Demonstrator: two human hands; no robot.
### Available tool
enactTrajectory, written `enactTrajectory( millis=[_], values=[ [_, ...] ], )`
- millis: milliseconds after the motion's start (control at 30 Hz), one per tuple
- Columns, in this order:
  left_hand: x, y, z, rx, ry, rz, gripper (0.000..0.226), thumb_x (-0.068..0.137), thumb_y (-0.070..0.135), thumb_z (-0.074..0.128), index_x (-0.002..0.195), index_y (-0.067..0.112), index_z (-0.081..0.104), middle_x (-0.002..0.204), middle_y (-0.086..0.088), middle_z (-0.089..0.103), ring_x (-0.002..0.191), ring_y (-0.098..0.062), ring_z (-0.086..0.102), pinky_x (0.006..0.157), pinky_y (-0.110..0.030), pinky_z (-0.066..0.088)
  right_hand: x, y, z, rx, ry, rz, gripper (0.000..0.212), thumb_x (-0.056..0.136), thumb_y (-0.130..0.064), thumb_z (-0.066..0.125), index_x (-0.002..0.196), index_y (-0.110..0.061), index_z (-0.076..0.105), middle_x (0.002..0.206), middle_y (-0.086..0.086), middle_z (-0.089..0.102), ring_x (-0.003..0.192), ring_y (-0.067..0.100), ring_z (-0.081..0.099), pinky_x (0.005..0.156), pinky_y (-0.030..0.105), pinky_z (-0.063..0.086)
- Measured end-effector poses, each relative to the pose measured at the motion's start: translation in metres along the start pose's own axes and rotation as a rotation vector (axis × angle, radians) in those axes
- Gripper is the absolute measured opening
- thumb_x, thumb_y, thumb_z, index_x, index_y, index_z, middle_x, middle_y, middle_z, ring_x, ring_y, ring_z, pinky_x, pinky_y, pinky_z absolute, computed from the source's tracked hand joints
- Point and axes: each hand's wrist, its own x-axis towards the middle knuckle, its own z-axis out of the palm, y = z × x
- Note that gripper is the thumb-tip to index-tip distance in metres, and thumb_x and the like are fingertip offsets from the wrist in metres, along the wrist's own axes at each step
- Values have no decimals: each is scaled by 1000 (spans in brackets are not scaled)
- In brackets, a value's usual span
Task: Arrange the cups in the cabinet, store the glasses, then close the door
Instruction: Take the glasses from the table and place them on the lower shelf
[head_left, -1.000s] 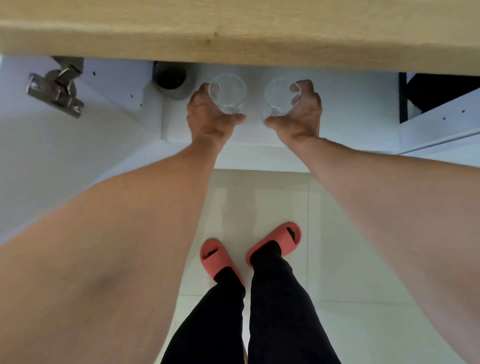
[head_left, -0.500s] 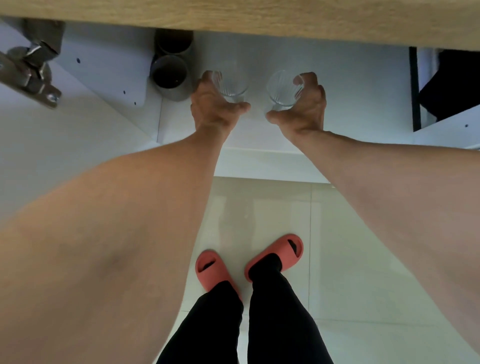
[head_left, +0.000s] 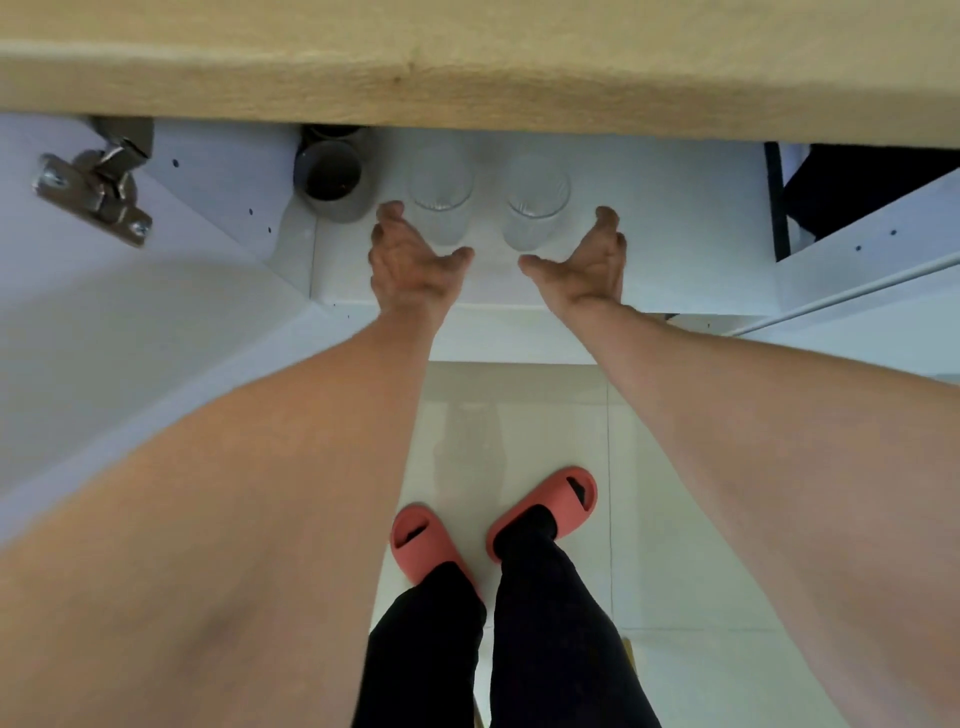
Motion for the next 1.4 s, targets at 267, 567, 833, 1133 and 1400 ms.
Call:
enactTrajectory(
  millis=[267, 567, 833, 1133, 1400],
  values=[
    [-110, 15, -70, 347, -116, 299, 48, 96, 31, 51, 140, 14, 40, 143, -6, 47, 132, -26, 39, 106, -40, 31, -119, -19, -76, -46, -109, 56, 87, 80, -38, 71, 151, -19, 23, 149, 11, 37, 135, 33, 41, 110, 50, 38],
    [-208, 74, -173, 289, 14, 587, 24, 97, 20, 45, 112, 16, 63, 111, -2, 69, 103, -26, 59, 86, -38, 42, -205, -91, -185, -333, 94, -549, 22, 90, -15, 57, 111, -7, 62, 108, 11, 61, 106, 29, 57, 92, 39, 44],
    [-165, 132, -203, 234, 111, 739, 21, 93, 24, 50, 106, 14, 64, 103, -5, 67, 97, -26, 60, 84, -40, 46, -164, -155, -227, -341, 203, -709, 25, 85, -18, 63, 108, -7, 62, 99, 12, 58, 98, 33, 57, 87, 44, 47],
    [-89, 170, -172, 640, -39, 564, 70, 95, 57, 27, 153, 18, 14, 163, -11, 1, 149, -33, 1, 122, -47, 4, -68, -254, -246, -840, 186, -774, 84, 62, 11, 64, 137, -20, 37, 151, 24, 21, 128, 41, 35, 105, 50, 36],
    [-81, 165, -155, 650, 123, 560, 71, 94, 63, 18, 154, 26, 14, 163, -4, 12, 150, -26, 6, 122, -46, 8, -1, -326, -251, -996, 61, -775, 94, 67, 15, 66, 145, -25, 33, 162, 19, -2, 142, 45, 20, 115, 57, 28]
  ],
)
